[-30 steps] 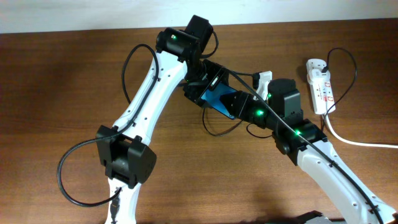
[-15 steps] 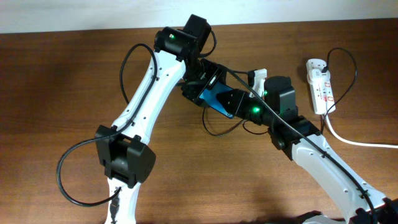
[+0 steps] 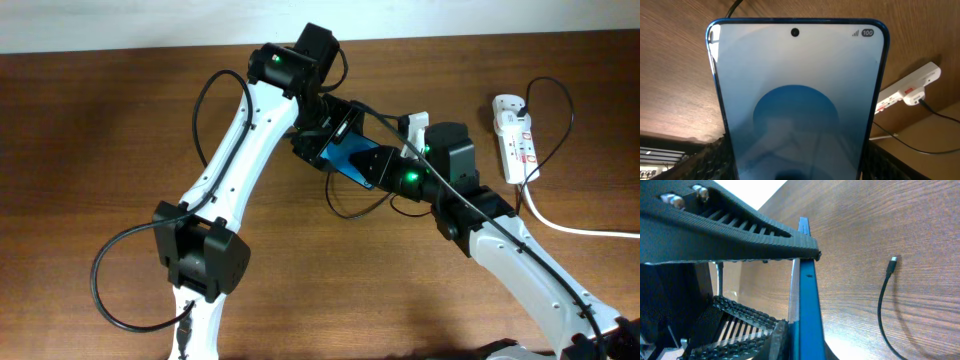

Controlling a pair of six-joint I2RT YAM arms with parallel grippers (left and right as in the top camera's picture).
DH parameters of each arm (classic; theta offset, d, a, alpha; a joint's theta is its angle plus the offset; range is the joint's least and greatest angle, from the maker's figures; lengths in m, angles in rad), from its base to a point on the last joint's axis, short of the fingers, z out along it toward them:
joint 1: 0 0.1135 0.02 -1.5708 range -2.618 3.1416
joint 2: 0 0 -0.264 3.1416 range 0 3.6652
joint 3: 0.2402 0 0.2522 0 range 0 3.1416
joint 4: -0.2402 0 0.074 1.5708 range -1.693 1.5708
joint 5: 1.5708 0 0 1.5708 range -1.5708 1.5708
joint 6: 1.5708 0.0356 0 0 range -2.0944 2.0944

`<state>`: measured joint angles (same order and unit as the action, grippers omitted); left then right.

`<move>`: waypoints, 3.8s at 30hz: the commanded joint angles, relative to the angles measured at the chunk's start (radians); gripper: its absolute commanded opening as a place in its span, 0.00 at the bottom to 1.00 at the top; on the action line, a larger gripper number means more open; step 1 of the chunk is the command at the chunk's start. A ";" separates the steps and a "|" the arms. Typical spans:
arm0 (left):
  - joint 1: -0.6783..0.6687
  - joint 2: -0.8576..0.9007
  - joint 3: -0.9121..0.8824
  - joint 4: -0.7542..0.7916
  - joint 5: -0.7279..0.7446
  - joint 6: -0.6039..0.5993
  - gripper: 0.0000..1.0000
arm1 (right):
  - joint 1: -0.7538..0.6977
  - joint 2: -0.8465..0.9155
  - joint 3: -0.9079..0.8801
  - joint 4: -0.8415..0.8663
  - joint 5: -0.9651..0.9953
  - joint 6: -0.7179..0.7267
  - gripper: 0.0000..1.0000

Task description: Plug charger to phone and switch on socket

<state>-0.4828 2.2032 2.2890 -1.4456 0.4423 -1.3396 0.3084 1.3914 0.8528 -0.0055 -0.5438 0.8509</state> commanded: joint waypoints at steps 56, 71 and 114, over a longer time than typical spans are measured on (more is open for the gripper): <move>0.300 -0.004 0.015 0.102 0.655 1.341 0.99 | -0.394 -0.354 0.017 -0.008 -0.249 0.289 0.04; 0.303 0.156 0.015 0.137 1.039 1.332 0.99 | -0.273 -0.126 0.017 0.474 -0.087 0.466 0.04; 0.227 0.164 0.016 0.584 0.867 0.894 0.91 | 0.000 0.034 0.017 0.490 0.381 0.813 0.04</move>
<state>-0.2588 2.3676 2.3016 -0.8875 1.3220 -0.4145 0.2966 1.4246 0.8494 0.4664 -0.1589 1.5974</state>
